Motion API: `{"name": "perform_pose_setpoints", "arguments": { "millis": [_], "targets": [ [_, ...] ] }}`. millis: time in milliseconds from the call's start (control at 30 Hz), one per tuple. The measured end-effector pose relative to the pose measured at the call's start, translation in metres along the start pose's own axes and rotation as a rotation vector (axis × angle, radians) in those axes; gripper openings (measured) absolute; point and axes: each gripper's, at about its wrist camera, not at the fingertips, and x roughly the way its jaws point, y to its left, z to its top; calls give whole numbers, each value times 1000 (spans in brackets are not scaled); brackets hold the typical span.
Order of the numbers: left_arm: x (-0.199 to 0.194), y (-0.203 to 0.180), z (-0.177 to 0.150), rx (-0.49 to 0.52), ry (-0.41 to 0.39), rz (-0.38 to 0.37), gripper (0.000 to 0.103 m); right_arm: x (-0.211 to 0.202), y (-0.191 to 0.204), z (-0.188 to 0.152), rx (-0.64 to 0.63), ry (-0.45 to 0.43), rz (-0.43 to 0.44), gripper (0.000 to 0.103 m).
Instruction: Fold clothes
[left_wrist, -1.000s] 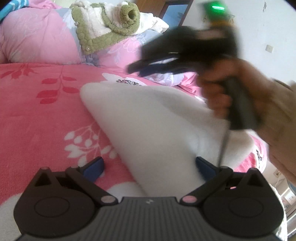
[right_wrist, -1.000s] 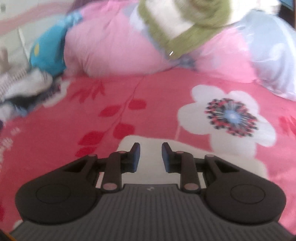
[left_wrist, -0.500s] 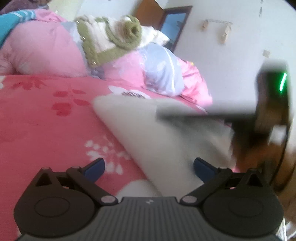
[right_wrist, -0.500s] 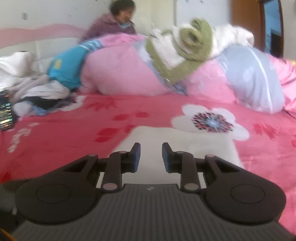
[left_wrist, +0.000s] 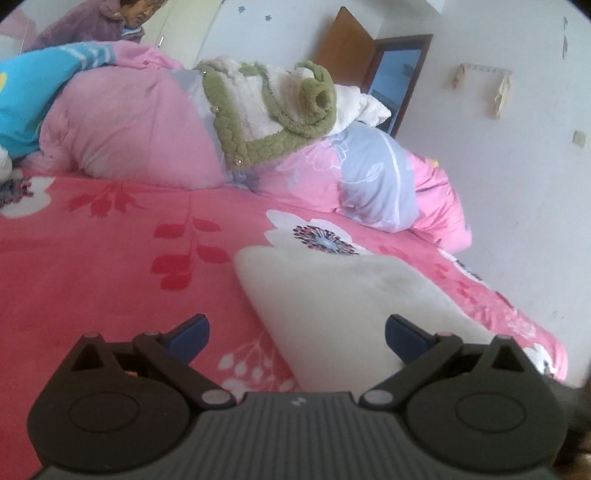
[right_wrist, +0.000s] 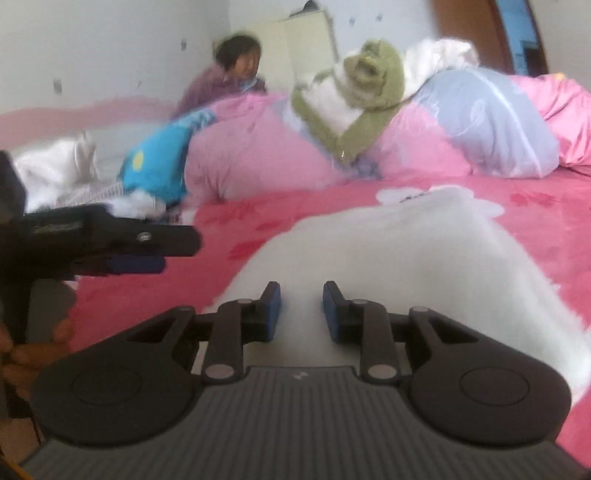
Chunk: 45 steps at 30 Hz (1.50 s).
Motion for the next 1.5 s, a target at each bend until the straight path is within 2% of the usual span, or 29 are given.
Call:
{"name": "perform_pose_setpoints", "arguments": {
  "millis": [67, 200, 267, 333, 433, 533, 600, 700, 800, 900, 1133, 1233, 1367, 1500],
  "targets": [
    [7, -8, 5, 24, 4, 21, 101, -9, 2, 1, 9, -41, -19, 24],
    [31, -23, 4, 66, 57, 73, 101, -20, 0, -18, -31, -55, -44, 25],
    [44, -31, 4, 87, 83, 99, 101, -24, -9, -28, 19, -78, -22, 25],
    [53, -39, 2, 114, 107, 122, 101, -34, -9, -19, 27, -91, -19, 26],
    [60, -52, 0, 169, 105, 141, 101, -58, -16, -11, 47, -174, -12, 27],
    [68, -63, -2, 209, 114, 154, 102, -79, -34, -7, 101, -239, -20, 34],
    [73, -70, -3, 227, 118, 160, 102, -91, -48, -5, 139, -272, -56, 46],
    [79, -76, -5, 226, 115, 165, 102, -100, -74, -5, 227, -292, -100, 56],
    [82, -78, -6, 230, 110, 174, 102, -96, -110, -8, 394, -259, -80, 56],
    [82, -78, -7, 230, 112, 173, 102, -81, -134, -8, 480, -193, -42, 53],
    [82, -79, -7, 223, 110, 175, 102, -47, -139, 2, 427, -52, -14, 45],
    [83, -79, -7, 218, 107, 177, 102, -44, -143, 0, 453, -43, 3, 40],
    [84, -80, -7, 211, 102, 181, 103, -45, -148, -1, 490, -46, 20, 16],
    [84, -80, -7, 207, 100, 184, 103, -45, -154, -3, 528, -50, 36, 13]
  ]
}}
